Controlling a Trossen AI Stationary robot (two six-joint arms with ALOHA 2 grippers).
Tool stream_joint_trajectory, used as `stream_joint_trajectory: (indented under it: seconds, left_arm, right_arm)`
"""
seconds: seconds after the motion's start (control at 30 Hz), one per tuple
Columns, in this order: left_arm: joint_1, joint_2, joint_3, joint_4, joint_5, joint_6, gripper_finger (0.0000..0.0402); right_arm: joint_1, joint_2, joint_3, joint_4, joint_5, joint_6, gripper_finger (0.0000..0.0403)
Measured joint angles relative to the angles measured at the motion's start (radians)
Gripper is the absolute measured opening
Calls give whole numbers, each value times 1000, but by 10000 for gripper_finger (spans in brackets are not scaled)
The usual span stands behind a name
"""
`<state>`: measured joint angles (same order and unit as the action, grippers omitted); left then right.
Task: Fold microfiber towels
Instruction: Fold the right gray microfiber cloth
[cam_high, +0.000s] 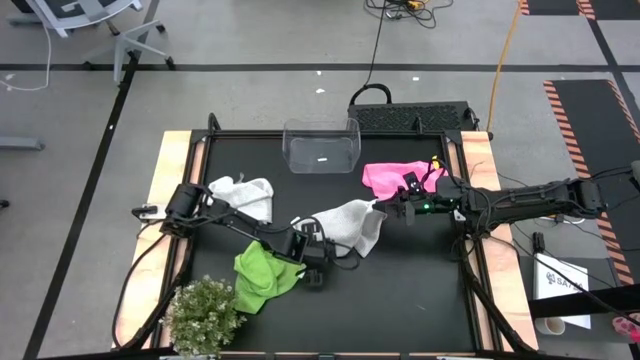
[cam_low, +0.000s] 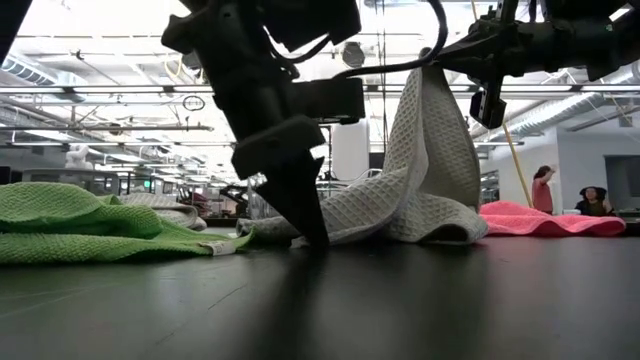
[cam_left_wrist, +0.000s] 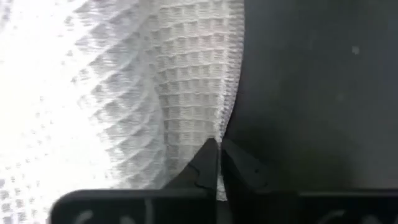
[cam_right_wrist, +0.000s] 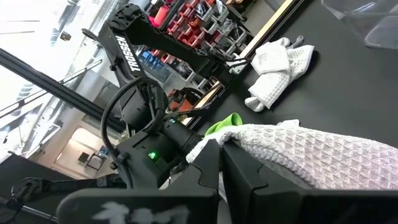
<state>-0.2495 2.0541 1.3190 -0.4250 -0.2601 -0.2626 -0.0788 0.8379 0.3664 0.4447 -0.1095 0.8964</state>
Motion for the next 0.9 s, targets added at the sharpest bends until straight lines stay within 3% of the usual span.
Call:
stream_joint_trajectory:
  seconds: [0.17, 0.4, 0.6, 0.8, 0.9]
  left_arm:
    - [17, -44, -4, -96, -21, -63, 4]
    - [56, -282, 81, -381, -135, -98, 2]
    - [104, -520, 119, -388, -321, -85, 1]
    - [144, -629, 117, -390, -371, -41, 1]
    - [160, -640, 129, -389, -384, 9, 0]
  right_arm:
    - [0, 0, 0, 39, 0, 0, 0]
    - [0, 0, 0, 263, -27, 39, 0]
    - [0, 0, 0, 344, -52, 64, 0]
    - [0, 0, 7, 443, -51, 67, 0]
    - [-35, 0, 75, 451, -79, 13, 0]
